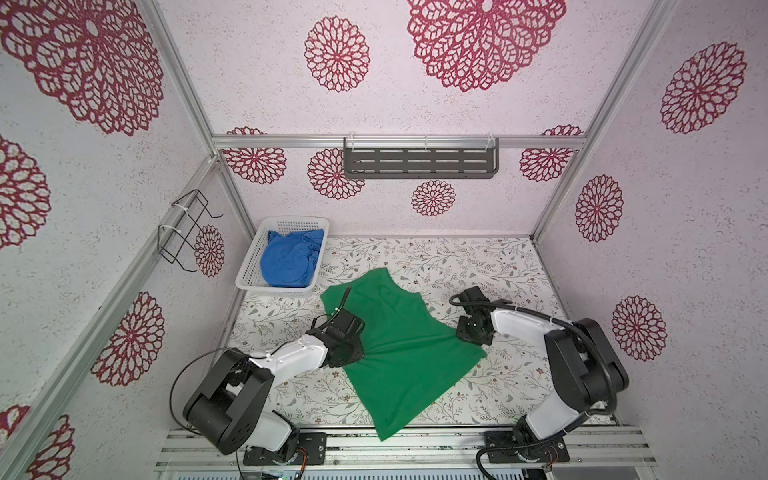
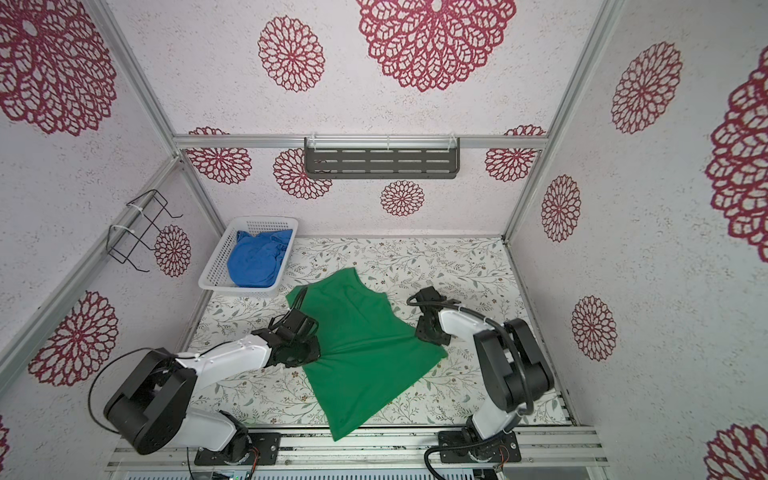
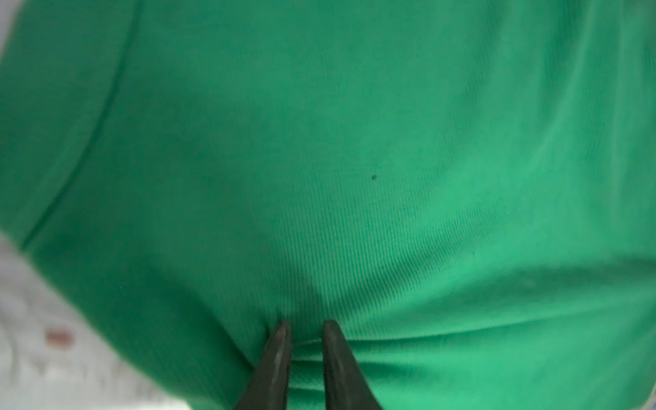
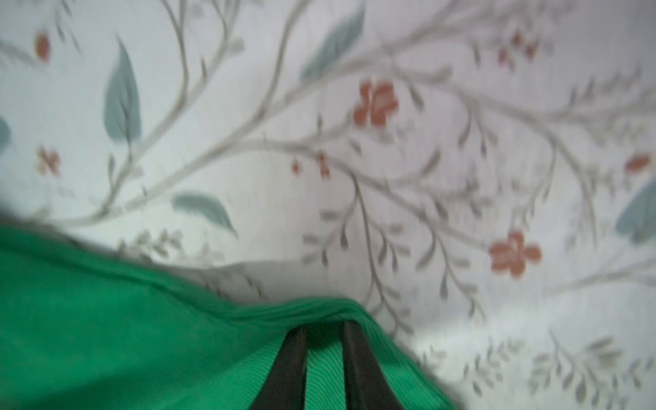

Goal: Fold and stack the tank tops

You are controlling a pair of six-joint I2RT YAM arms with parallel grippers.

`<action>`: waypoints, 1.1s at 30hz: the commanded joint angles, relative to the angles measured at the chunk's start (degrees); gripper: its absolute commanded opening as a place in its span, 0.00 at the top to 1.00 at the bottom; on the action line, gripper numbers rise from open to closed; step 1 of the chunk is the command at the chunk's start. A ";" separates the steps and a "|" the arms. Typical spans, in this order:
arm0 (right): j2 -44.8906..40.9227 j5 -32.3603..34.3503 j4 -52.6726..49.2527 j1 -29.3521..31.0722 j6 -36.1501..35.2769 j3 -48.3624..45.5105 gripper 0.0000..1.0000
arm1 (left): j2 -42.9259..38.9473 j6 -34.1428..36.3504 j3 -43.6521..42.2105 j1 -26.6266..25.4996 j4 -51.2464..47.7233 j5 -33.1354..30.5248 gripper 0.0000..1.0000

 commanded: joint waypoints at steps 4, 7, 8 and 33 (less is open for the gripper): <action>3.62 7.89 -8.14 -4.14 -11.89 14.12 0.71 | -8.08 -7.70 1.14 -3.93 -12.42 -4.67 0.68; -1.40 9.07 -12.89 -2.83 -12.05 15.68 0.61 | -9.86 -3.15 8.50 -3.07 -17.59 -6.89 0.61; -3.74 8.87 -14.21 -1.81 -11.42 14.81 0.58 | -9.63 -1.06 11.05 -2.03 -17.77 -6.19 0.60; -12.23 6.43 -4.55 17.44 16.37 -16.18 0.73 | 45.55 21.13 57.19 9.06 -16.19 5.30 0.63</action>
